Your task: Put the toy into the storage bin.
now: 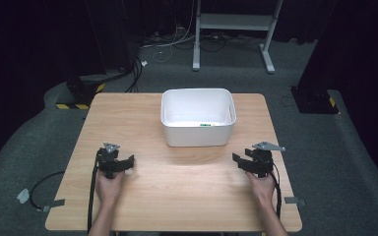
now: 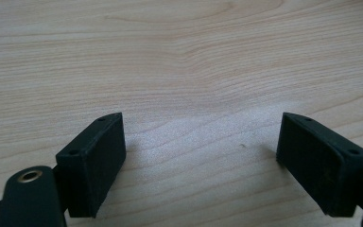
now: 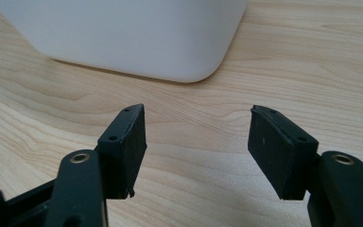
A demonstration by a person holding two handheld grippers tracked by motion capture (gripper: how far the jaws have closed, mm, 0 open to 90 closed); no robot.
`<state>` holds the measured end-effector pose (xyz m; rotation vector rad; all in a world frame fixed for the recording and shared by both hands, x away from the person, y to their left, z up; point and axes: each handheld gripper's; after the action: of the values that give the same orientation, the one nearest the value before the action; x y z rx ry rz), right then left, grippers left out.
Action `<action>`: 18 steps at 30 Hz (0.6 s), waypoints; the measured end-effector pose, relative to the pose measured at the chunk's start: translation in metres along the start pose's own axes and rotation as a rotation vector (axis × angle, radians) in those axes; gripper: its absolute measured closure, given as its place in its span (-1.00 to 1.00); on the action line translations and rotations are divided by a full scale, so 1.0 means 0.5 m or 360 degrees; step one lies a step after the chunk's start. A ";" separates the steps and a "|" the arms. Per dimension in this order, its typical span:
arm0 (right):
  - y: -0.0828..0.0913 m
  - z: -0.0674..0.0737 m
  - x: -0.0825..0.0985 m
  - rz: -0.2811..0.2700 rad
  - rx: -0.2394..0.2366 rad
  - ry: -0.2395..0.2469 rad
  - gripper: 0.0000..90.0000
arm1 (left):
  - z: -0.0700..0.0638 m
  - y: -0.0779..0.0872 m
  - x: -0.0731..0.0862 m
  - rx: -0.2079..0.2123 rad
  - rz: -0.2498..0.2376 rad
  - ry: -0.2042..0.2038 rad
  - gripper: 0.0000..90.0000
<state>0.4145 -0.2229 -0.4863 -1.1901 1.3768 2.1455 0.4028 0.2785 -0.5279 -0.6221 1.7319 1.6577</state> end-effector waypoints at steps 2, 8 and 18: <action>-0.003 -0.002 0.000 0.0006 0.0002 -0.0004 -0.16 | 0.000 0.000 0.000 0.0000 0.0000 0.0000 -0.63; -0.014 -0.010 0.003 0.0026 0.0032 -0.0011 -0.16 | 0.000 0.000 0.000 0.0000 0.0000 0.0000 -0.63; -0.037 -0.020 0.010 0.0074 0.0088 -0.0021 -0.16 | 0.000 0.000 0.000 0.0000 0.0000 0.0000 -0.63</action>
<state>0.4280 -0.2236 -0.5031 -1.1320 1.4624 2.1279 0.4028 0.2785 -0.5279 -0.6221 1.7318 1.6576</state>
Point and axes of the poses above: each handheld gripper's, and its own axes: y roughly backward along the jaws, x roughly out of its underside, z roughly to its left, and after that the axes turned 1 degree about -x, right-handed
